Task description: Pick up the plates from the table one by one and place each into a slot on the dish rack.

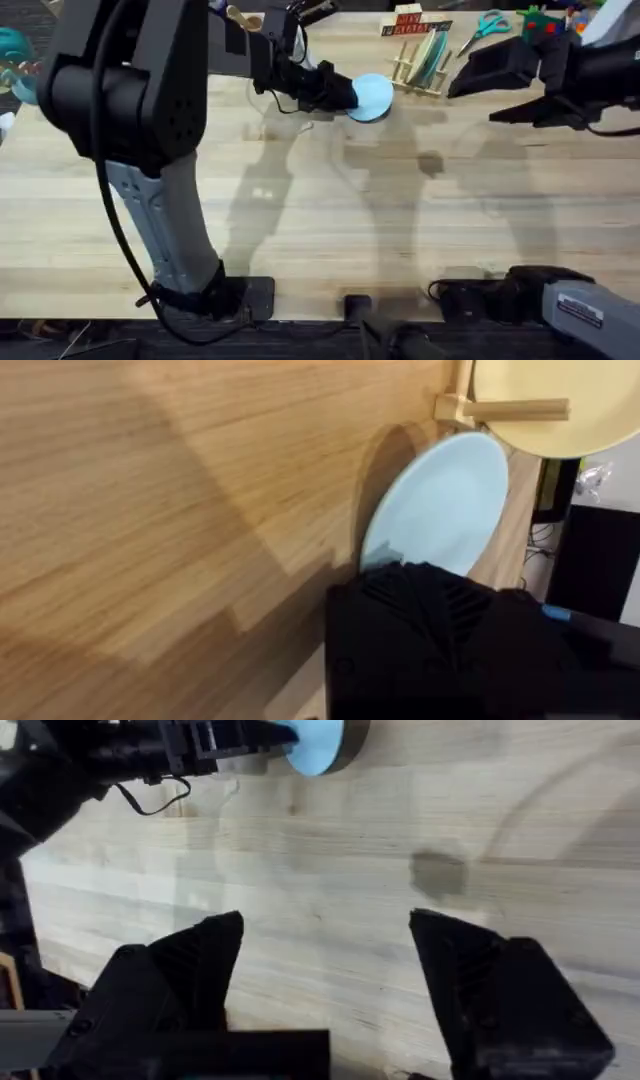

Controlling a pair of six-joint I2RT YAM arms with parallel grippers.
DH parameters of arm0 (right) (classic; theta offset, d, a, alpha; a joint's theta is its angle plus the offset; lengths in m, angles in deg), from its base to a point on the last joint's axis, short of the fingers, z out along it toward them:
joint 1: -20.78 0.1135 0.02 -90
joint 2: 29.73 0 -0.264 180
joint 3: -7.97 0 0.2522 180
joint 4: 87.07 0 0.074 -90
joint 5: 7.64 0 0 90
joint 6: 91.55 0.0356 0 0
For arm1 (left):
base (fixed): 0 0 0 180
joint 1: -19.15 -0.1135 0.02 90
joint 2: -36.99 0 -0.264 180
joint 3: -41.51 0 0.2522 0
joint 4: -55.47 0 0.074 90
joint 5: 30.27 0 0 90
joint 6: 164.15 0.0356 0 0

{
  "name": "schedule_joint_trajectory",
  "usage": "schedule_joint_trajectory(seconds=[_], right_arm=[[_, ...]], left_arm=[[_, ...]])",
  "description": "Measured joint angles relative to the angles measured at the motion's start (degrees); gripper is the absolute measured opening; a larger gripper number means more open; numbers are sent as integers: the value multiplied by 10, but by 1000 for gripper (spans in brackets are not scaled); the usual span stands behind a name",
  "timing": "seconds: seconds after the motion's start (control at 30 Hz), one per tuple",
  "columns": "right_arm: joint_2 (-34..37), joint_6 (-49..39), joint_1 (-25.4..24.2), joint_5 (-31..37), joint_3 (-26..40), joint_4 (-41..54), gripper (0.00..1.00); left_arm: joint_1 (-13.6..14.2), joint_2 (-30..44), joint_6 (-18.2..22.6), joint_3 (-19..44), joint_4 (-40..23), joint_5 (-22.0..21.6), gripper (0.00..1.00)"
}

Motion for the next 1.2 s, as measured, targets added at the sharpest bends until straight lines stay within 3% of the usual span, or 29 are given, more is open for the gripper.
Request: schedule_joint_trajectory(seconds=[1.2], right_arm=[[0, 0, 0, 0, 0, 2, 993]], left_arm=[[3, 0, 1, 2, 5, -13, 39]])
